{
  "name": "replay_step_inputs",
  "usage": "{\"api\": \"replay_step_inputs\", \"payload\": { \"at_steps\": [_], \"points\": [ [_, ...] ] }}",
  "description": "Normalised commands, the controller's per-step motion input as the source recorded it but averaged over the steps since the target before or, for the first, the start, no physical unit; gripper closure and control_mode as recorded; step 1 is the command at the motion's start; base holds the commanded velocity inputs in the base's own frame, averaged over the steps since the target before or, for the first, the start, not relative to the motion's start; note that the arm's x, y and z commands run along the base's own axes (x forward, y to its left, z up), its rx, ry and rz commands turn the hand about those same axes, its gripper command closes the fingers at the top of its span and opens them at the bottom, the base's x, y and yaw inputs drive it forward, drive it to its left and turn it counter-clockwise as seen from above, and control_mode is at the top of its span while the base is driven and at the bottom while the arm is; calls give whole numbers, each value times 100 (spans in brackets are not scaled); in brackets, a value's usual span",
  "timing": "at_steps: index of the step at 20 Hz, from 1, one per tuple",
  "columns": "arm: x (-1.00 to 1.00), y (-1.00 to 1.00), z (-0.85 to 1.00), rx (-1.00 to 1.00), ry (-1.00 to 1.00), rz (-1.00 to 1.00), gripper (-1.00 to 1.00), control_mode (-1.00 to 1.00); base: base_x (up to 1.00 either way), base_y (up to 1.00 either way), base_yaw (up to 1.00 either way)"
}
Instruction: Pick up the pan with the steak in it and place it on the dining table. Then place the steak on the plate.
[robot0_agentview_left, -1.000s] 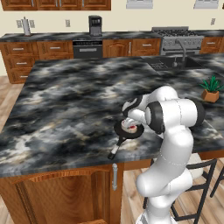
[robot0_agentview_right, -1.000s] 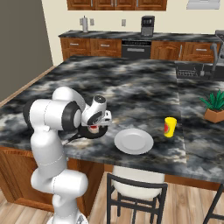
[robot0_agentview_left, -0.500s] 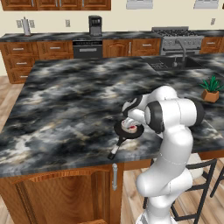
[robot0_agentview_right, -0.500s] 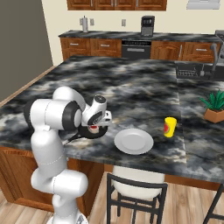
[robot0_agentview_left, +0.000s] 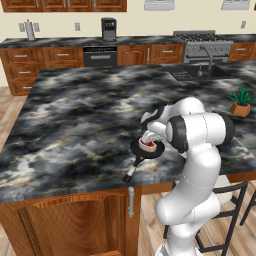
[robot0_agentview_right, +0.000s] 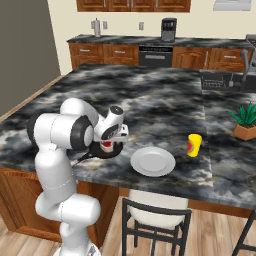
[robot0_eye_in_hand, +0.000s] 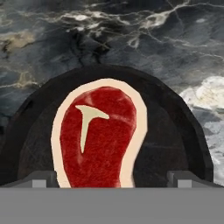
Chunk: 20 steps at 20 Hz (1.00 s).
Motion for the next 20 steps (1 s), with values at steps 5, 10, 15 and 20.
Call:
{"api": "replay_step_inputs", "payload": {
  "at_steps": [5,10,15,20],
  "points": [
    [0,7,0,0,0,0,-100,-100,0,0,0],
    [-8,19,-12,-5,0,0,-100,-100,0,0,0],
    [0,0,0,0,0,0,-100,-100,0,0,0],
    [0,0,-14,0,0,0,-100,-100,0,0,0]
  ]
}}
